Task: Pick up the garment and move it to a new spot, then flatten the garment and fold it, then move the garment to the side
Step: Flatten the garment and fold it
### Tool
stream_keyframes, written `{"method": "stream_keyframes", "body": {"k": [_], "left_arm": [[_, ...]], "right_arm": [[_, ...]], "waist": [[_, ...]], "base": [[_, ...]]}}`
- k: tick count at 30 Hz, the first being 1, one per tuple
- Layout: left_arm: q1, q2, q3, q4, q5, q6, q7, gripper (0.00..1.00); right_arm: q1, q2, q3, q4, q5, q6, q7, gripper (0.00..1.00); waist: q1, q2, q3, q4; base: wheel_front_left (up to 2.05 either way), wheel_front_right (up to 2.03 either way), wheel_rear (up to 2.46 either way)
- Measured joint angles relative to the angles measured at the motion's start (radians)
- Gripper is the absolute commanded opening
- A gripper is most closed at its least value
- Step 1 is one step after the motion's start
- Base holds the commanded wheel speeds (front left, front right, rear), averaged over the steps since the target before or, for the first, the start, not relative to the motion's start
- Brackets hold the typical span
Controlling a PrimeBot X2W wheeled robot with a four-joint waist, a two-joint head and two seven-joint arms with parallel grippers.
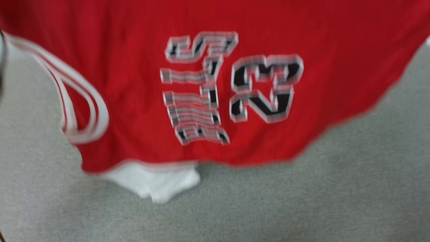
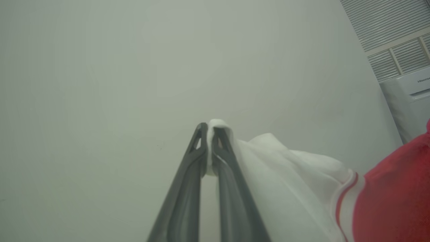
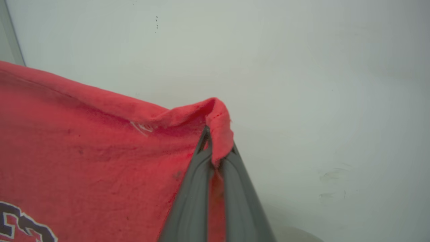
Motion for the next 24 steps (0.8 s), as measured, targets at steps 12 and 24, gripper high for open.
{"method": "stream_keyframes", "body": {"k": [12, 24], "left_arm": [[-0.593, -0.139, -0.095, 0.422, 0.072, -0.129, -0.019, 0.0], [-0.891, -0.28, -0.126, 0.845, 0.128, -0.179, -0.224, 0.0]], "right_arm": [[-0.455, 0.028, 0.099, 0.329, -0.081, 0.0, -0.185, 0.0], [-0.761, 0.045, 0.201, 0.65, -0.238, 0.0, -0.414, 0.0]], "waist": [[0.0003, 0.0, 0.304, 0.022], [0.0003, 0.0, 0.477, 0.079]], "base": [[0.0, 0.0, 0.0], [0.0, 0.0, 0.0]]}}
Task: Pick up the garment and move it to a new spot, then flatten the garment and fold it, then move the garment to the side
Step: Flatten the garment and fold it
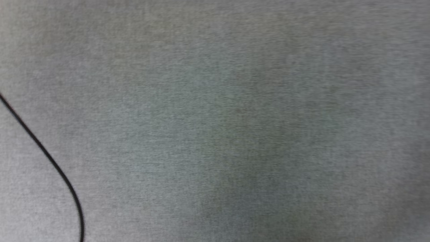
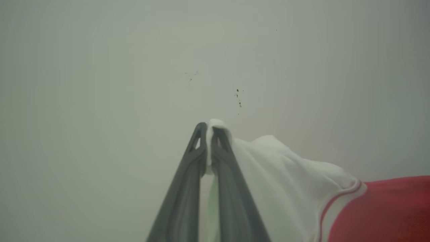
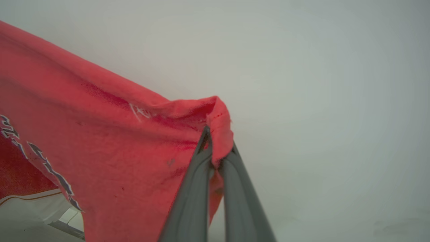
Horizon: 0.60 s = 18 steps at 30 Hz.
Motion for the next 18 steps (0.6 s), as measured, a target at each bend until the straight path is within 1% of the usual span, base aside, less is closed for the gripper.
{"method": "stream_keyframes", "body": {"k": [4, 7, 9, 14, 18], "left_arm": [[0.045, -0.042, -0.029, 0.069, -0.006, -0.024, -0.058, 0.0], [0.133, -0.069, -0.049, 0.088, -0.015, -0.034, -0.088, 0.0], [0.203, -0.087, -0.06, 0.092, -0.022, -0.041, -0.102, 0.0], [0.419, -0.113, -0.087, 0.05, -0.016, -0.042, -0.119, 0.0], [0.629, -0.126, -0.106, -0.03, -0.007, -0.033, -0.121, 0.0]], "right_arm": [[0.002, 0.012, 0.031, 0.084, -0.017, 0.0, -0.084, 0.0], [0.048, 0.018, 0.079, 0.131, -0.019, 0.0, -0.137, 0.0], [0.095, 0.023, 0.092, 0.165, -0.008, 0.0, -0.167, 0.0], [0.239, 0.038, 0.13, 0.232, -0.004, 0.0, -0.237, 0.0], [0.359, 0.036, 0.184, 0.247, 0.017, 0.0, -0.265, 0.0]], "waist": [[-0.0001, 0.0, 0.019, 0.028], [0.0, 0.0, 0.025, 0.043], [0.0, 0.0, 0.021, 0.051], [-0.0001, 0.0, -0.019, 0.066], [-0.0002, 0.0, -0.065, 0.081]], "base": [[0.0, 0.0, 0.0], [0.0, 0.0, 0.0], [0.0, 0.0, 0.0], [0.0, 0.0, 0.0], [0.0, 0.0, 0.0]]}}
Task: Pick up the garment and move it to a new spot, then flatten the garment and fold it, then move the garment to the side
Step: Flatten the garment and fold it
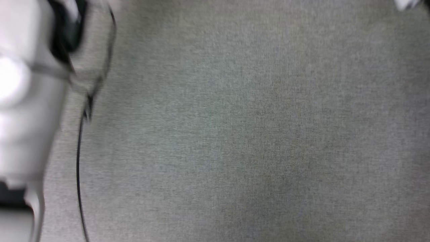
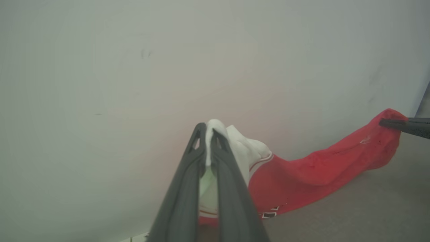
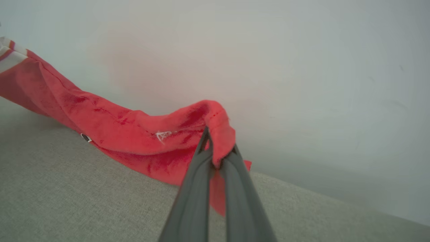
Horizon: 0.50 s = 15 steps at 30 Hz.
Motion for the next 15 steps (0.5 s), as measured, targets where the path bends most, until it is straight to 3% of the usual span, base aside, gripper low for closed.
{"method": "stream_keyframes", "body": {"k": [4, 15], "left_arm": [[0.19, 0.026, -0.039, -0.072, 0.037, 0.012, 0.0, 0.0], [0.615, 0.102, -0.086, -0.198, 0.002, 0.05, 0.004, 0.0]], "right_arm": [[0.113, -0.023, 0.048, -0.001, 0.048, 0.0, -0.016, 0.0], [0.426, -0.141, 0.234, -0.096, 0.201, 0.0, -0.058, 0.0]], "waist": [[0.0, 0.0, -0.054, 0.01], [-0.0003, 0.0, -0.225, 0.024]], "base": [[0.0, 0.0, 0.0], [0.0, 0.0, 0.0]]}}
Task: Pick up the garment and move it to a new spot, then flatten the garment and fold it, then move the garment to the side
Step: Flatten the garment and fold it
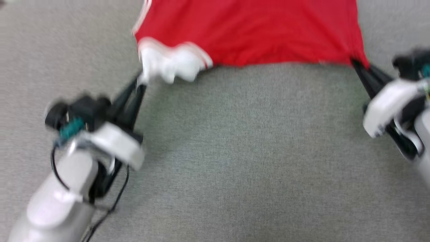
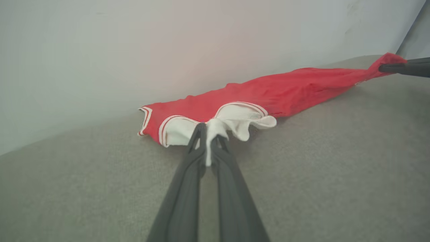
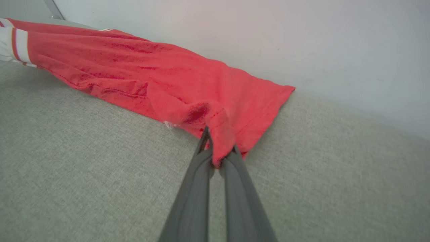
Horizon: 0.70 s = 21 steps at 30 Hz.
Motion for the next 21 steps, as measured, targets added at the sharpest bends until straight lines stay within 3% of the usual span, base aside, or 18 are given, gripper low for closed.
{"method": "stream_keyframes", "body": {"k": [3, 12, 21], "left_arm": [[0.104, 0.04, -0.012, -0.044, -0.016, 0.009, 0.025, 0.0], [0.356, 0.137, -0.031, -0.186, -0.099, 0.04, 0.123, 0.0], [0.593, 0.266, -0.066, -0.353, -0.18, 0.039, 0.206, 0.0]], "right_arm": [[0.071, -0.049, 0.012, -0.013, 0.055, 0.0, -0.015, 0.0], [0.277, -0.101, 0.042, -0.04, 0.161, 0.0, -0.046, 0.0], [0.485, -0.162, 0.062, -0.128, 0.229, 0.0, -0.001, 0.0]], "waist": [[-0.0001, 0.0, -0.046, 0.008], [-0.0001, 0.0, -0.177, 0.022], [-0.0001, 0.0, -0.285, -0.021]], "base": [[0.0, 0.0, 0.0], [0.0, 0.0, 0.0], [0.0, 0.0, 0.0]]}}
